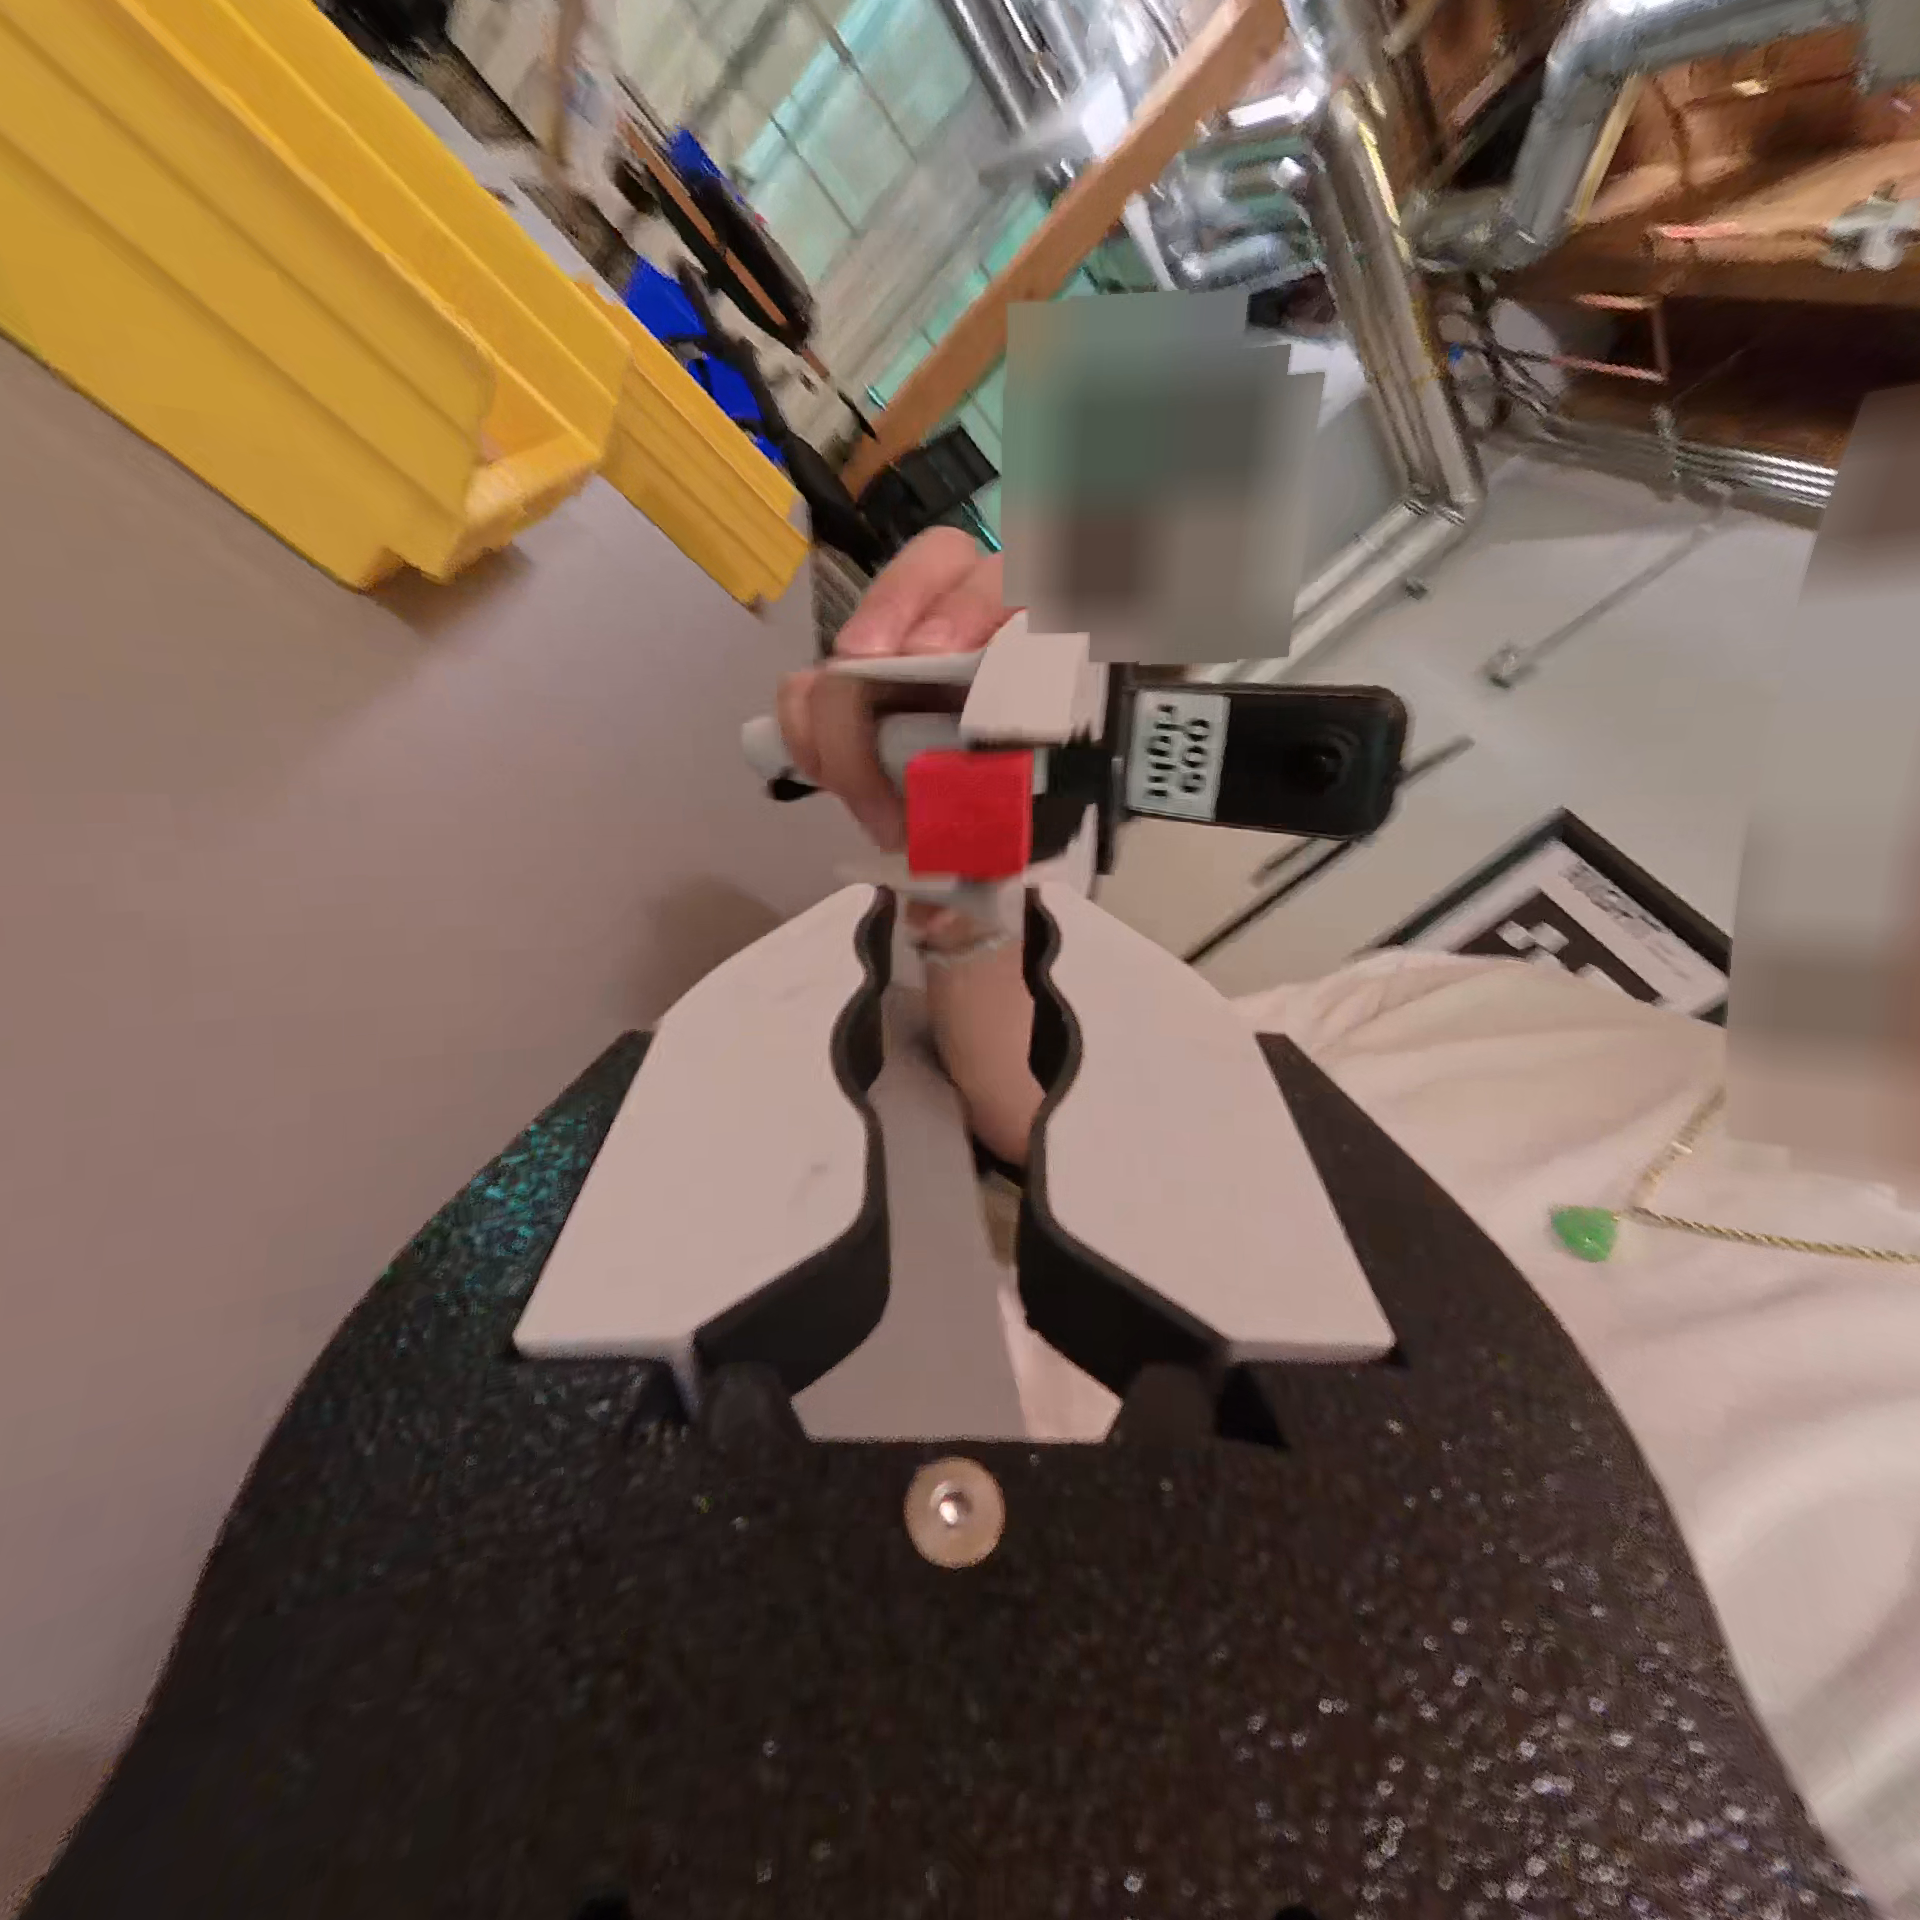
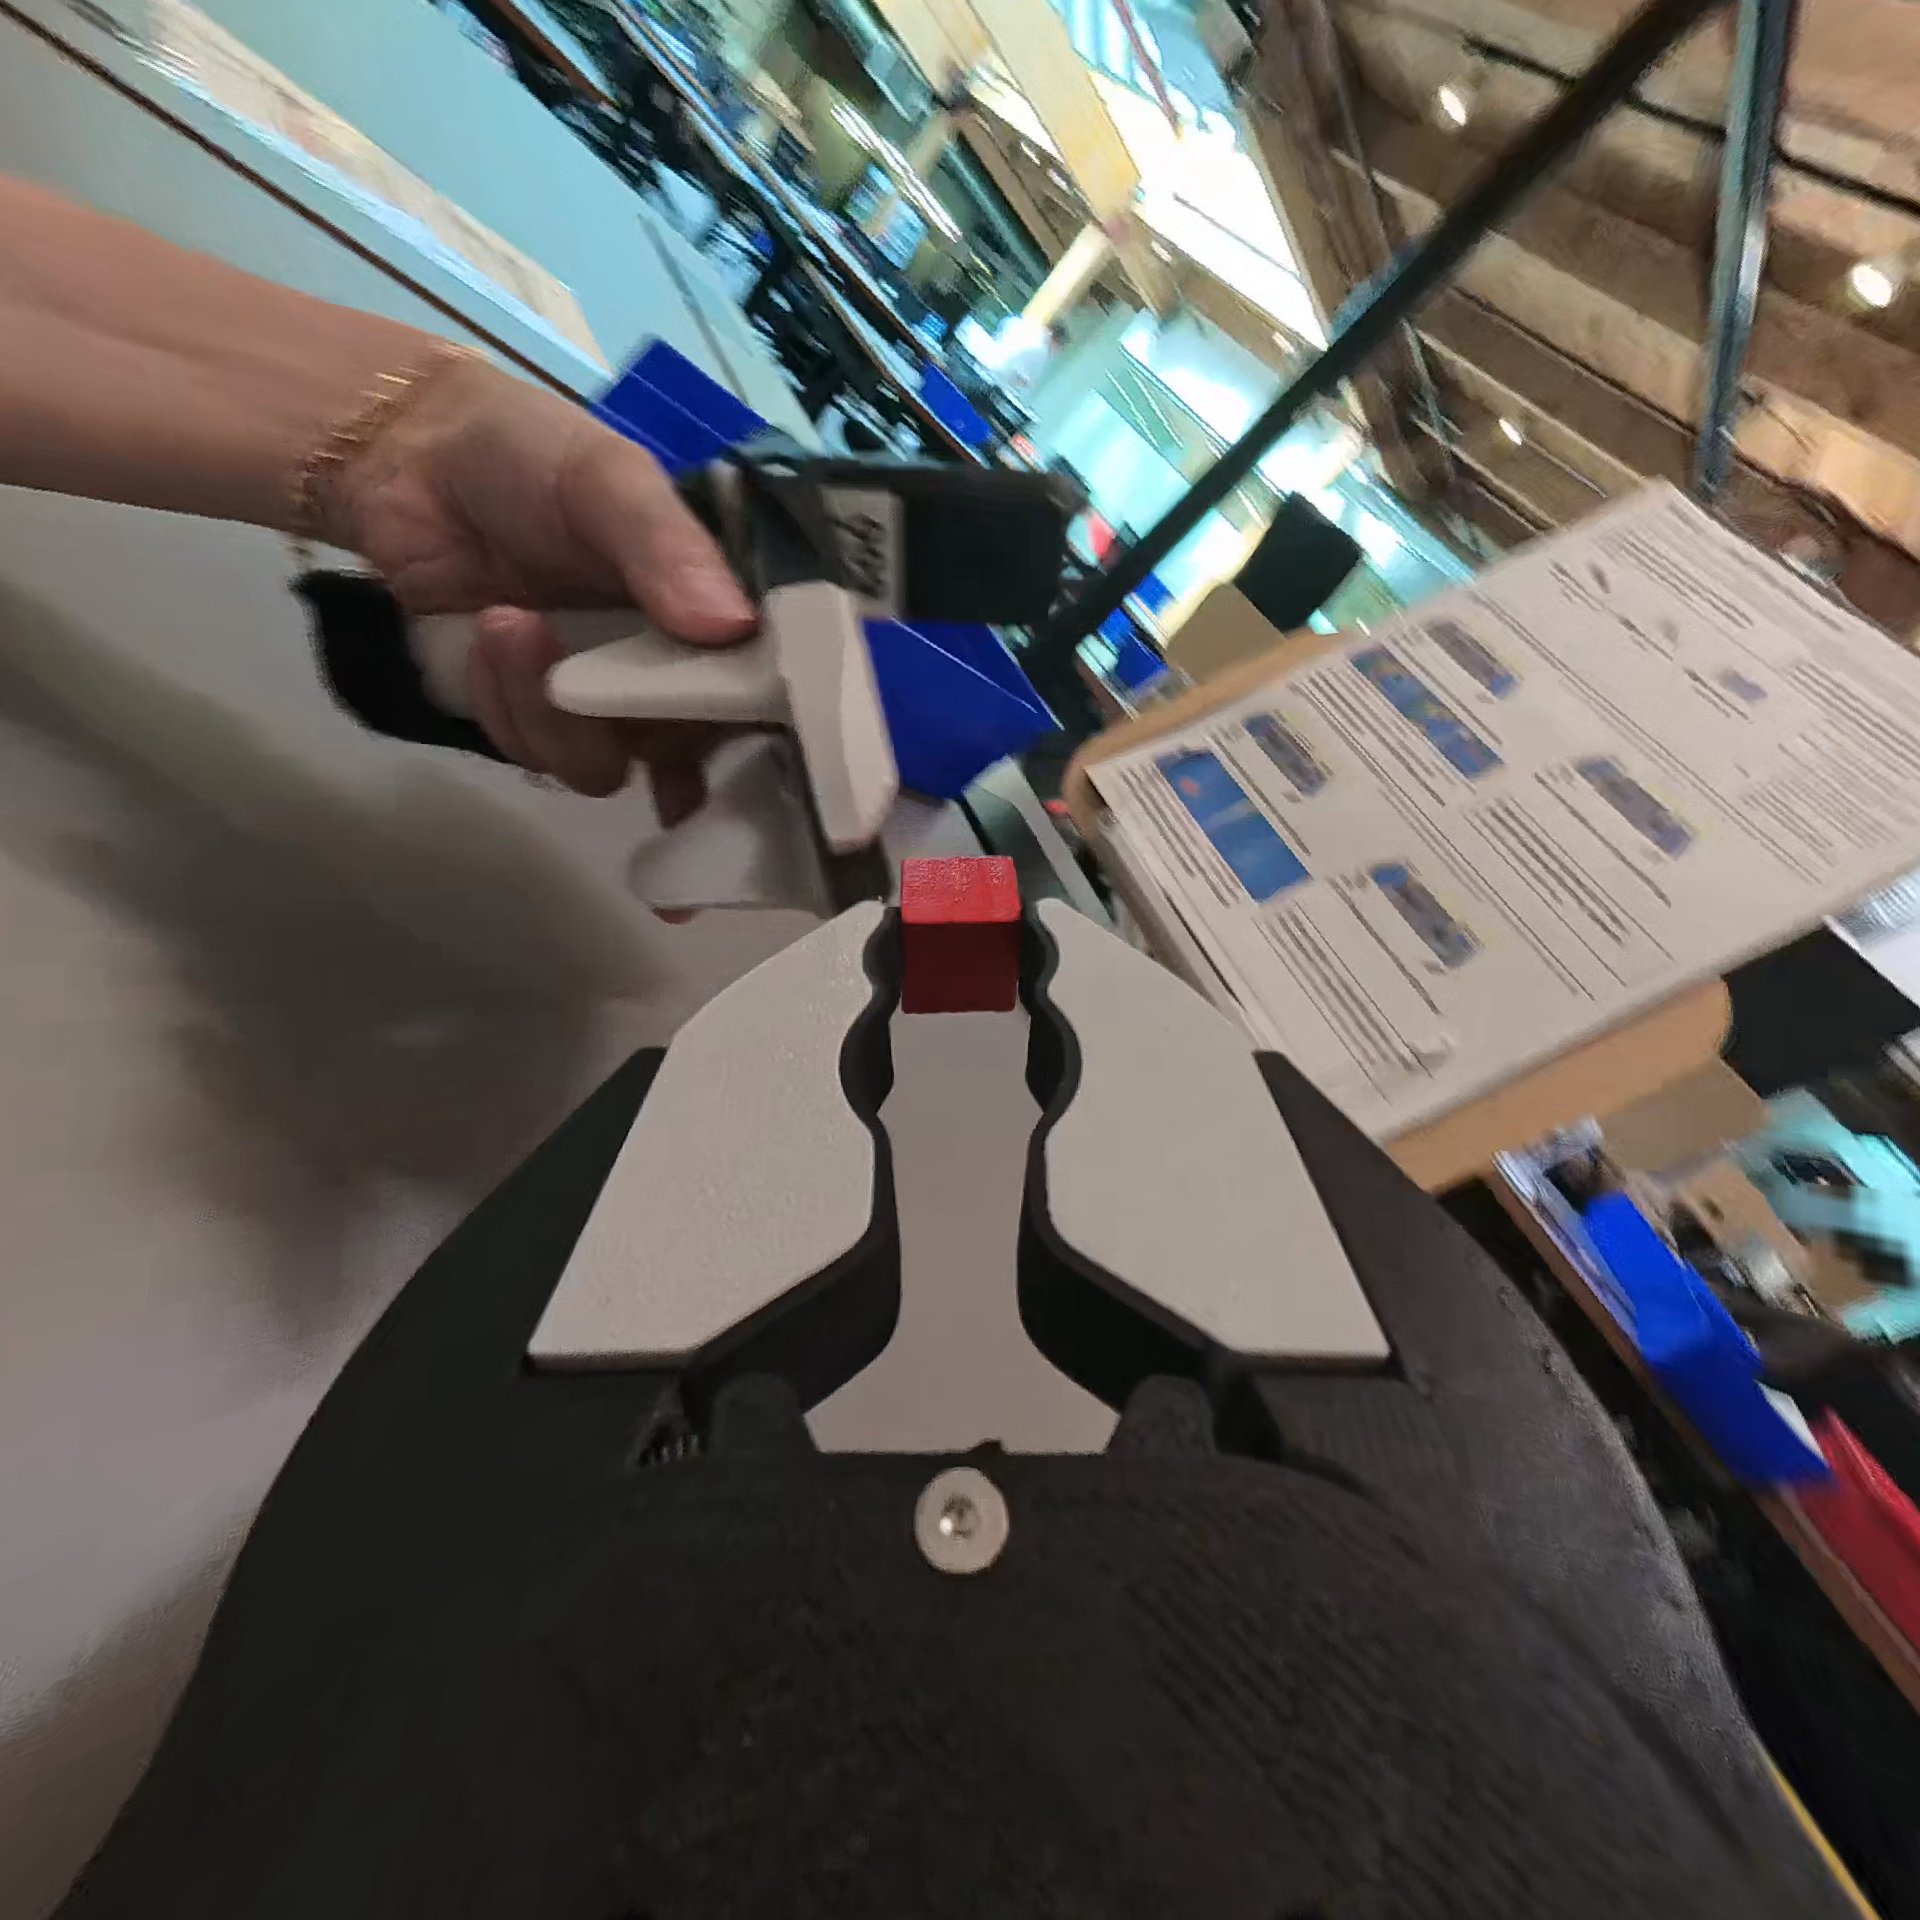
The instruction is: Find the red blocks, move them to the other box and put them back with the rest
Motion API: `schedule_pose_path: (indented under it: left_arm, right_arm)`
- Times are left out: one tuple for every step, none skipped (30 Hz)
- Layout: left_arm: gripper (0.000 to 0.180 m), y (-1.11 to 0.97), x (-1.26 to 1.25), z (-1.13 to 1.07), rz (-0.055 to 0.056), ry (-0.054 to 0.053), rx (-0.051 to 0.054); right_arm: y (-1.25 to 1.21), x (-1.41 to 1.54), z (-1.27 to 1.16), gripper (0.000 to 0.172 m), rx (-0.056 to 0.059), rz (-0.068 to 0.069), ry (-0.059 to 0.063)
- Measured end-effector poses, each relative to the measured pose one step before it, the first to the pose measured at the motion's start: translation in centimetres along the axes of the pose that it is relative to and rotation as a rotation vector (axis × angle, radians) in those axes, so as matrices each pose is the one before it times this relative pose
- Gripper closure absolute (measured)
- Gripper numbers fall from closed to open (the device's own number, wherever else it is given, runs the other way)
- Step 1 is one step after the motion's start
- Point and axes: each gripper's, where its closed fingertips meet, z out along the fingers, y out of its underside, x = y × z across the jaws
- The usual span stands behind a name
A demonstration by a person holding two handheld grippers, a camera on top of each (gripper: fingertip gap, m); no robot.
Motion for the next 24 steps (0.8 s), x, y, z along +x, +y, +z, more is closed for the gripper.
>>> schedule_pose_path:
  left_arm:
    - [0.147,-0.367,-1.132,-0.361,0.0245,-0.0612,0.0301]
    - [0.138,-0.306,-1.171,-0.397,0.0308,-0.0665,0.0305]
    - [0.137,-0.344,-1.106,-0.402,0.0318,-0.0716,0.0367]
    - [0.137,-0.355,-0.988,-0.378,0.0375,-0.0759,0.0395]
    - [0.137,-0.272,-0.772,-0.357,0.0487,-0.0698,0.0340]
    - [0.137,-0.190,-0.678,-0.352,0.0453,-0.0679,0.0266]
    - [0.137,-0.085,-0.838,-0.313,0.0361,-0.0809,0.0159]
    - [0.137,0.047,-0.865,-0.220,0.0345,-0.0809,0.0016]
    - [0.137,0.169,-0.552,-0.086,0.0397,-0.0533,-0.0101]
    - [0.137,0.229,-0.385,0.005,0.0346,-0.0343,-0.0153]
    - [0.137,0.221,-0.444,0.081,0.0159,-0.0323,-0.0128]
    - [0.137,0.238,-0.287,0.139,-0.0017,-0.0184,-0.0083]
    - [0.137,0.292,0.062,0.187,-0.0122,0.0087,-0.0086]
    - [0.137,0.312,0.229,0.234,-0.0197,0.0224,-0.0108]
    - [0.137,0.326,0.174,0.238,-0.0217,0.0198,-0.0120]
    - [0.137,0.352,0.045,0.245,-0.0159,0.0125,-0.0144]
    - [0.137,0.378,-0.045,0.220,-0.0050,0.0067,-0.0178]
    - [0.137,0.379,-0.143,0.167,0.0040,-0.0017,-0.0195]
    - [0.137,0.311,-0.273,0.094,0.0079,-0.0124,-0.0159]
    - [0.137,0.207,-0.296,0.064,0.0098,-0.0155,-0.0103]
    - [0.137,0.127,-0.193,0.020,0.0091,-0.0101,-0.0063]
    - [0.137,0.031,-0.069,-0.006,0.0054,-0.0026,-0.0027]
    - [0.137,-0.036,0.031,-0.023,0.0002,0.0023,0.0011]
    - [0.137,-0.070,0.053,-0.035,-0.0032,0.0042,0.0037]
  right_arm:
    - [1.128,1.546,-0.551,0.150,-0.0511,0.0369,0.0595]
    - [1.515,2.099,-0.720,0.150,-0.0636,0.0648,0.0804]
    - [1.805,2.761,-0.866,0.150,-0.0689,0.0783,0.1102]
    - [2.001,3.276,-0.924,0.150,-0.0729,0.0894,0.1315]
    - [1.994,3.403,-0.839,0.150,-0.0691,0.0957,0.1265]
    - [1.816,3.267,-0.689,0.150,-0.0594,0.0947,0.1078]
    - [1.411,2.995,-0.507,0.150,-0.0394,0.0835,0.0839]
    - [1.034,2.636,-0.344,0.150,-0.0253,0.0712,0.0644]
    - [0.682,2.195,-0.179,0.150,-0.0203,0.0573,0.0467]
    - [0.333,1.947,0.003,0.150,-0.0122,0.0390,0.0470]
    - [0.150,1.624,0.315,0.150,-0.0102,0.0134,0.0411]
    - [0.342,1.204,0.648,0.150,-0.0323,-0.0085,0.0238]
    - [0.456,0.881,0.849,0.150,-0.0471,-0.0132,0.0129]
    - [0.284,0.820,0.937,0.150,-0.0376,-0.0145,0.0164]
    - [0.203,0.747,0.917,0.150,-0.0303,-0.0117,0.0187]
    - [0.302,0.604,0.844,0.150,-0.0335,-0.0072,0.0126]
    - [0.378,0.533,0.676,0.150,-0.0354,-0.0004,0.0142]
    - [0.349,0.482,0.503,0.150,-0.0266,0.0013,0.0166]
    - [0.416,0.174,0.431,0.150,-0.0231,0.0008,0.0008]
    - [0.598,-0.096,0.406,0.150,-0.0311,-0.0007,-0.0148]
    - [0.586,0.047,0.334,0.150,-0.0263,0.0010,-0.0025]
    - [0.465,0.344,0.159,0.144,-0.0155,-0.0011,0.0193]
    - [0.411,0.358,-0.065,0.135,-0.0123,-0.0041,0.0220]
    - [0.199,0.256,-0.344,0.134,0.0003,-0.0033,0.0137]
